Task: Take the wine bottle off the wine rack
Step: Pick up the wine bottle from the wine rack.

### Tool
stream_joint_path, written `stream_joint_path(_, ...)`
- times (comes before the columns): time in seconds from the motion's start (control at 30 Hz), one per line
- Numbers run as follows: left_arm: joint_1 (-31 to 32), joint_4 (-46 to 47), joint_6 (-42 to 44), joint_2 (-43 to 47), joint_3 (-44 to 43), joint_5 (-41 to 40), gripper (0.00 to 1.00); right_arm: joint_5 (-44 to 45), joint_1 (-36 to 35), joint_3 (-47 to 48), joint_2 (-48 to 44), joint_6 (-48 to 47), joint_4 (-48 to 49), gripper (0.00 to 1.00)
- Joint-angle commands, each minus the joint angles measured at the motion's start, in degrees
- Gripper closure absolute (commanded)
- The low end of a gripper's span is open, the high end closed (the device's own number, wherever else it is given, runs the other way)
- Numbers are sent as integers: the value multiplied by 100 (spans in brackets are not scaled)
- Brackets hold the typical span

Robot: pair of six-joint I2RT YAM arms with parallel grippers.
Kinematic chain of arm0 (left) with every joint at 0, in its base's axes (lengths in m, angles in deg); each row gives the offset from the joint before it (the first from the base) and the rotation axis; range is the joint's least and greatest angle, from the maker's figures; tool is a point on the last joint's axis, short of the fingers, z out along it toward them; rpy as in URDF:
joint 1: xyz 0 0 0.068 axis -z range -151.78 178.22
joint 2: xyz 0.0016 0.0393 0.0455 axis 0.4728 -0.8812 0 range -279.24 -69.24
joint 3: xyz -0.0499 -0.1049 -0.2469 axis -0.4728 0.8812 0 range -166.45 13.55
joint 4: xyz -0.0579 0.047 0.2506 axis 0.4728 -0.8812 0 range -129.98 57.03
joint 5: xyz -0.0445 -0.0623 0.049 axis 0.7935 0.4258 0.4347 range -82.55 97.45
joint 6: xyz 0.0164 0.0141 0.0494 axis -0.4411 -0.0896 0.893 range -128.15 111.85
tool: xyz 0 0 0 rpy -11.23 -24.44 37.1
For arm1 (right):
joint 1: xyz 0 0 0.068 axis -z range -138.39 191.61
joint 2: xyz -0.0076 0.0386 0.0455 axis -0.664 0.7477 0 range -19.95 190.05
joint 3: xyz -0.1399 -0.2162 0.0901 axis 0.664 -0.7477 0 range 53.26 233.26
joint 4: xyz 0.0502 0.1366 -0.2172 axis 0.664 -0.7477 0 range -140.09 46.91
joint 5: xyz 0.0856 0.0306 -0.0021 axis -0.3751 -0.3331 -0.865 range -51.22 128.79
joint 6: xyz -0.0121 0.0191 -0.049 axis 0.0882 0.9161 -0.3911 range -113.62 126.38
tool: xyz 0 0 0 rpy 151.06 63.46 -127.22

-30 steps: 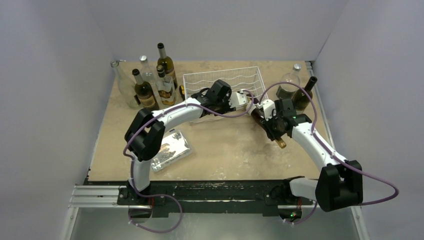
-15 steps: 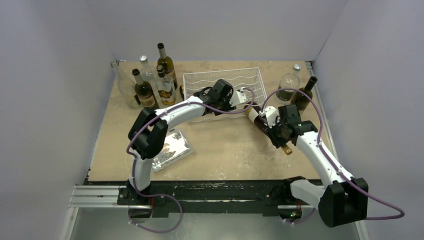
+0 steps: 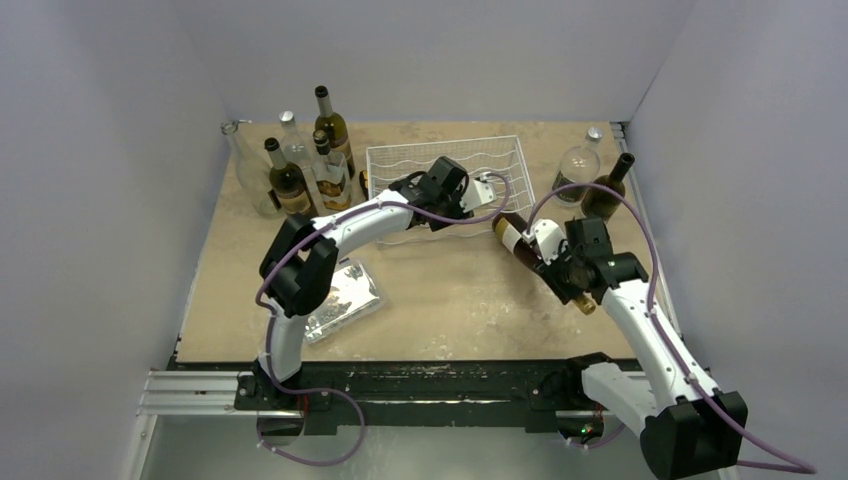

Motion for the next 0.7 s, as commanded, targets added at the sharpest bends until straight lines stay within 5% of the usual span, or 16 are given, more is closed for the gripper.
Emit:
stream_joint_path(0.0,-44,234,-230,48,-331,39,52,68,-33,300,-339,-358,-236,100)
stream_joint_path(0.43,-52,213,-705,428,-227,476,49,337,-29,638,-270,-946,-481,100)
stream_joint_path(0.67,-48,687,-1421,1077,271,969,30,216,-31,826,-193,-1534,-689,100)
